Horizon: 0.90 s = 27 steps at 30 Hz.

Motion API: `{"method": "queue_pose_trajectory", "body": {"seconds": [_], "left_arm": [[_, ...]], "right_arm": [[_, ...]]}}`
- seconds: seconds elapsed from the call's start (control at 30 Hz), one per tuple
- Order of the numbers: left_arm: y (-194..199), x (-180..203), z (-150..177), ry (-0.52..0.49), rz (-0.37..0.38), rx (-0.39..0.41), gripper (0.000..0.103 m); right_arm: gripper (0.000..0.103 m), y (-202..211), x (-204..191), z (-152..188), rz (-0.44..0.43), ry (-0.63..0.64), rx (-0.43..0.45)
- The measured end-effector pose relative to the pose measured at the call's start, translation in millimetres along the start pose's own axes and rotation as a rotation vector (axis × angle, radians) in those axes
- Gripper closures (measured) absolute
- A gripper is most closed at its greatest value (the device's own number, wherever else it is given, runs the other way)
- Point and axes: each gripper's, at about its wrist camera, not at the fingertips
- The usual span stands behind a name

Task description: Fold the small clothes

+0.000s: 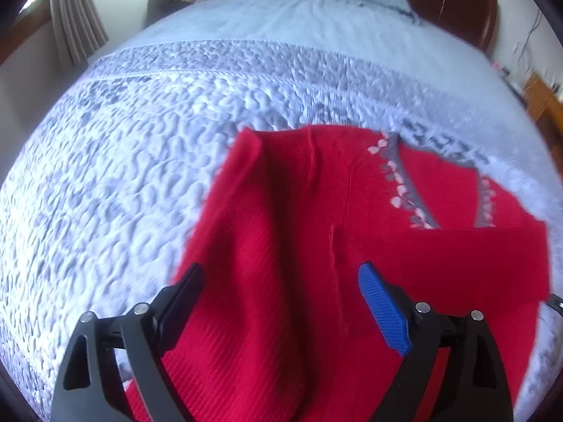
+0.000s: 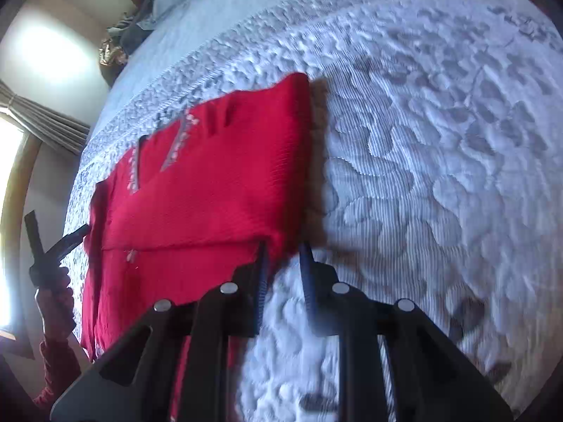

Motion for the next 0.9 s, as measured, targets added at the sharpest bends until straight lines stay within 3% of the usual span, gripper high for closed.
{"method": "queue_pose_trajectory", "body": {"seconds": [0.1,0.33,0.47,0.63,0.7,0.8,0.83,0.87,0.9], "left_arm": [[34.3,-49.7,31.9,0.005,-0.007,-0.006,0.013],[67.1,-156.0,121.4,0.05,-0.153,-0.117,0.013],[72.2,-187.6,160.7,0.125,-0.091,-0.171,0.013],[74.7,-184.2,188.2,0.137,0.018,-0.201,0.013],[69.5,-180.4,194.5,0.122,0.008,-0.208,0.015],[64.5,-178.8,195.1,0.114,-0.01,-0.199,0.032],[65.4,-179.3,194.4,0.116,-0.004,-0.194,0.045],[67.2,-179.7,193.8,0.122,0.02,-0.19,0.071],[68.0,-180.1,192.5,0.132,0.047,-0.196,0.082]], "right_arm": [[0.084,21.4,-17.1,22.6,-0.024,0.032,0.018],[0.084,29.7,-60.1,84.4,-0.089,0.076,-0.016],[0.084,23.4,-95.1,112.3,-0.114,0.11,-0.038],[0.084,20.8,-124.0,131.2,-0.139,0.124,-0.058],[0.084,21.9,-132.9,135.8,-0.133,0.141,-0.063],[0.084,26.1,-145.1,141.7,-0.11,0.174,-0.059],[0.084,28.2,-147.7,143.2,-0.105,0.182,-0.056],[0.082,30.6,-148.8,144.3,-0.106,0.185,-0.054],[0.081,32.4,-148.1,145.3,-0.108,0.185,-0.051]]}}
Point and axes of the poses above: each gripper's, at about its wrist camera, not at the fingertips, and y roughly against the way its jaws point, x to its right, z to its underside, and after that the axes turned 5 degrees about -x, right-handed
